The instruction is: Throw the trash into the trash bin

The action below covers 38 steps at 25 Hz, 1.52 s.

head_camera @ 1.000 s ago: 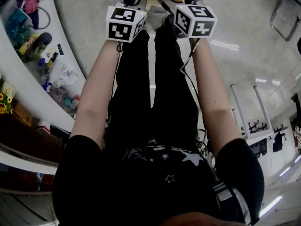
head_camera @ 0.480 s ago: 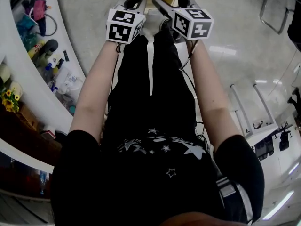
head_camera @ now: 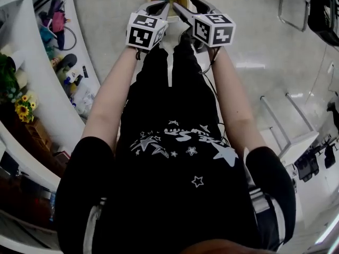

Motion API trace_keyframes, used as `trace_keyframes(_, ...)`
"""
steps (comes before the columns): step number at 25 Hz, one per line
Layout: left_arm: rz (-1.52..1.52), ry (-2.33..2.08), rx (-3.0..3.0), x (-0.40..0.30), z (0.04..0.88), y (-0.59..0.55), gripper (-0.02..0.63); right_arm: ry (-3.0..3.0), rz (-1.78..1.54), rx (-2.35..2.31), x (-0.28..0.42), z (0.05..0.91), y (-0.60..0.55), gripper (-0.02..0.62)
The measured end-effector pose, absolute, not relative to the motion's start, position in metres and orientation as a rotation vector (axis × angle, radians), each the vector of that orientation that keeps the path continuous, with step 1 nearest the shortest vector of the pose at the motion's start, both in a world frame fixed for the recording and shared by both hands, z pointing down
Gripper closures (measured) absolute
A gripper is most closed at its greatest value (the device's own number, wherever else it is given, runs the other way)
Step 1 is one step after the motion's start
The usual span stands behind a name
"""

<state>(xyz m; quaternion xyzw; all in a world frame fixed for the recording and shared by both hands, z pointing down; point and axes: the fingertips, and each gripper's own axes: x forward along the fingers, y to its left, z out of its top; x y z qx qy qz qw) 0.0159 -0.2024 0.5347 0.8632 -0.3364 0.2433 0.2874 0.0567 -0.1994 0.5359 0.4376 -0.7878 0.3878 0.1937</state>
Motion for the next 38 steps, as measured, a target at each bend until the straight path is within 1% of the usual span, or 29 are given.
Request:
trace_keyframes(2, 0.645, -0.878, 2.334, 0.019, 0.517, -0.200, 0.595, -2.216, 1.089, 1.265, 0.058, 0.518, -0.198, 0.321)
trace_keyframes(4, 0.642, -0.864, 2.365, 0.020, 0.500, -0.199, 0.595, -2.221, 1.075, 1.299, 0.059, 0.502, -0.198, 0.347)
trace_keyframes(8, 0.616, -0.863, 2.410, 0.013, 0.469, -0.197, 0.595, -2.230, 1.024, 1.325, 0.059, 0.472, -0.191, 0.356)
trace_keyframes(11, 0.580, -0.877, 2.424, -0.001, 0.448, -0.196, 0.595, -2.235, 0.985, 1.355, 0.058, 0.451, -0.187, 0.416)
trace_keyframes(15, 0.539, -0.866, 2.424, -0.022, 0.433, -0.188, 0.595, -2.221, 0.971, 1.422, 0.054, 0.432, -0.179, 0.462)
trace_keyframes(19, 0.490, -0.877, 2.427, -0.035, 0.425, -0.196, 0.595, -2.180, 0.950, 1.482, 0.055, 0.422, -0.167, 0.540)
trace_keyframes(21, 0.479, -0.871, 2.438, -0.037, 0.421, -0.201, 0.597, -2.170, 0.964, 1.523, 0.060, 0.416, -0.162, 0.562)
trace_keyframes(26, 0.468, -0.867, 2.453, -0.034, 0.414, -0.195, 0.597, -2.164, 1.001, 1.539, 0.070, 0.412, -0.150, 0.580)
trace_keyframes(33, 0.463, -0.880, 2.463, -0.035, 0.404, -0.167, 0.595, -2.220, 1.000, 1.529, 0.060, 0.400, -0.134, 0.580)
trace_keyframes(38, 0.481, -0.908, 2.481, -0.030, 0.398, -0.136, 0.595, -2.271, 0.998, 1.566, 0.073, 0.391, -0.093, 0.580)
